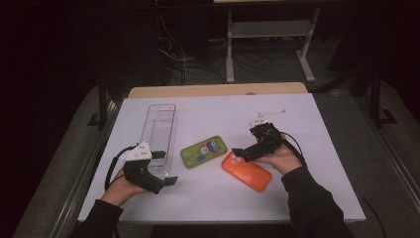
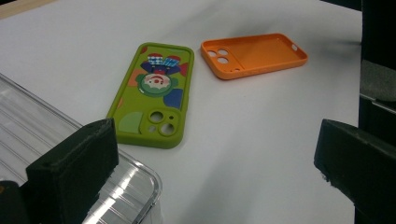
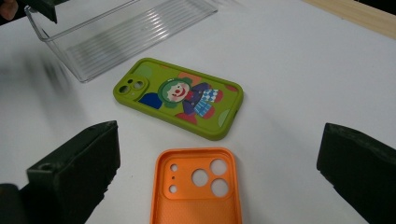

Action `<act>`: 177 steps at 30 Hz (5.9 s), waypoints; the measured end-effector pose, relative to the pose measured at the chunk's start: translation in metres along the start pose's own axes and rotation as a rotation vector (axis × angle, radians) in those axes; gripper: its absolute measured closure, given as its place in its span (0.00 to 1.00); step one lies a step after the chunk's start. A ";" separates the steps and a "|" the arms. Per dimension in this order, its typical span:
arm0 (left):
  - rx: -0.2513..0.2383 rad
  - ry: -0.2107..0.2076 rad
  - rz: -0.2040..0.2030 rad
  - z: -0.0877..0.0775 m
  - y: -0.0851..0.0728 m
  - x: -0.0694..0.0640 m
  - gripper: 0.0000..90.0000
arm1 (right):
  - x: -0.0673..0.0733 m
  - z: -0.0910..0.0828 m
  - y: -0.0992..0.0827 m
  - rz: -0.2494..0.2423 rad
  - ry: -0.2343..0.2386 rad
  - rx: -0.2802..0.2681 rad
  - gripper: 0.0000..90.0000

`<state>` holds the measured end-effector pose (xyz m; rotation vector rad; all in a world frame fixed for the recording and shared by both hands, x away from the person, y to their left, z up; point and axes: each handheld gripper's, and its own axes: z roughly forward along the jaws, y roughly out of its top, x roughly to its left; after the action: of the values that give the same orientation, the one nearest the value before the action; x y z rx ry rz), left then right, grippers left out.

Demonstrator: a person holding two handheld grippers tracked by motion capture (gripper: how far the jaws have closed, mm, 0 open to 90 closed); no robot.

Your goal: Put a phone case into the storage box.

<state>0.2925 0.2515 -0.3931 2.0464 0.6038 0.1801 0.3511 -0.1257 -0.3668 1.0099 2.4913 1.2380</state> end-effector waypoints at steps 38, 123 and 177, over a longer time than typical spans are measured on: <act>0.015 -0.001 0.012 0.000 0.000 0.000 0.00 | 0.003 0.013 -0.030 0.004 -0.054 0.229 0.00; 0.016 -0.025 0.024 -0.001 0.011 -0.002 0.00 | 0.000 0.019 -0.042 -0.140 0.019 0.339 0.17; 0.137 -0.267 0.267 0.082 0.105 -0.002 0.00 | -0.003 0.009 0.022 -0.491 0.348 0.376 0.17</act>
<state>0.3569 0.1440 -0.3482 2.2319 0.1815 0.0196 0.3676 -0.1124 -0.3564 0.2003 3.0546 0.8676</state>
